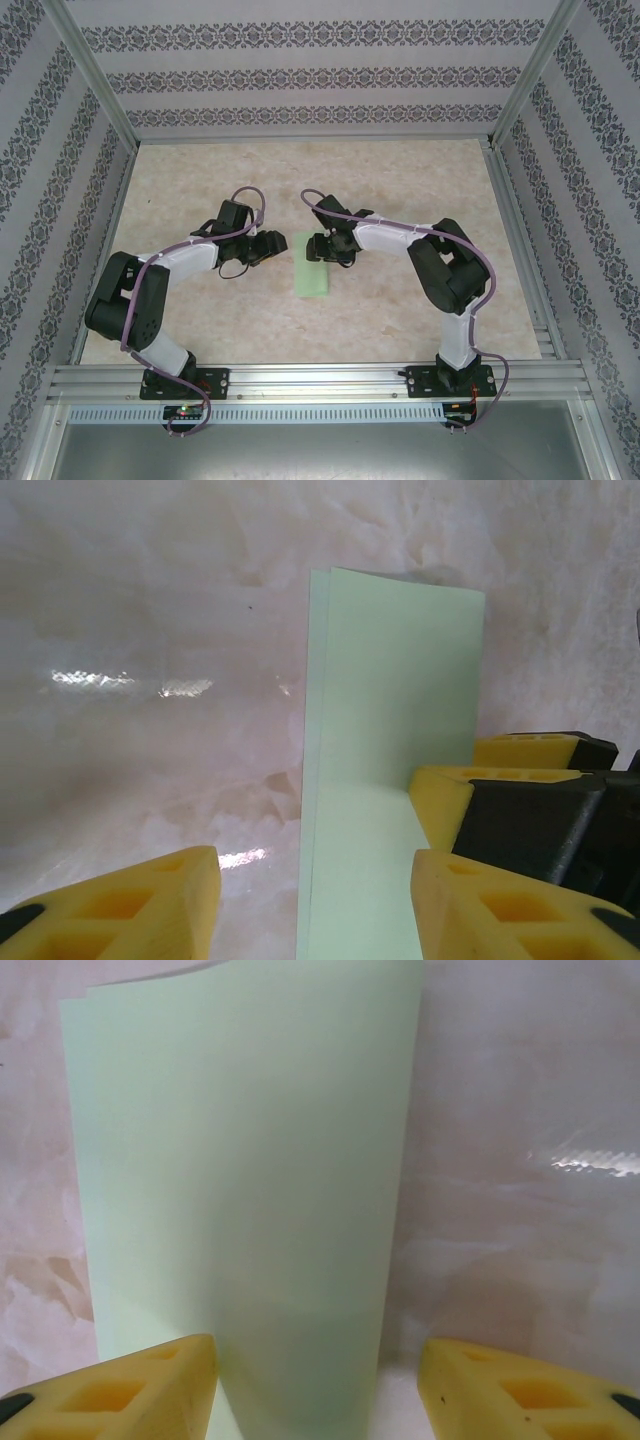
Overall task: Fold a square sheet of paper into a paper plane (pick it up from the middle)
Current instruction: Hold the square sheet of paper at the center of the table.
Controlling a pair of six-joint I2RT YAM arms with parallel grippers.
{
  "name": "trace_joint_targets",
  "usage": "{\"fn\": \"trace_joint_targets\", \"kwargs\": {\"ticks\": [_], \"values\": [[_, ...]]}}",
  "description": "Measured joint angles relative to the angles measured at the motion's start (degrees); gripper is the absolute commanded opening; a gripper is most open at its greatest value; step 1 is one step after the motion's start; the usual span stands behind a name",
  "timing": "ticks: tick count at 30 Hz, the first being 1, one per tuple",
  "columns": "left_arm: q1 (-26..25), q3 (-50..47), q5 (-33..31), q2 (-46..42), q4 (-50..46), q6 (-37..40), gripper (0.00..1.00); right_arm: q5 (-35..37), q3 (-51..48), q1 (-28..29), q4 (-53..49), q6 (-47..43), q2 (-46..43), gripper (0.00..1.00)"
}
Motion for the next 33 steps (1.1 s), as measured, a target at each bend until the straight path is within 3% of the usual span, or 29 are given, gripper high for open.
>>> {"fn": "trace_joint_targets", "kwargs": {"ticks": [17, 33], "values": [[0.76, -0.07, 0.55, 2.54, 0.72, -0.87, 0.39, 3.56, 2.43, 1.38, -2.73, 0.59, 2.38, 0.59], [0.76, 0.92, 2.91, 5.84, 0.70, -0.83, 0.35, 5.05, 2.40, 2.12, -2.64, 0.15, 2.78, 0.62]]}}
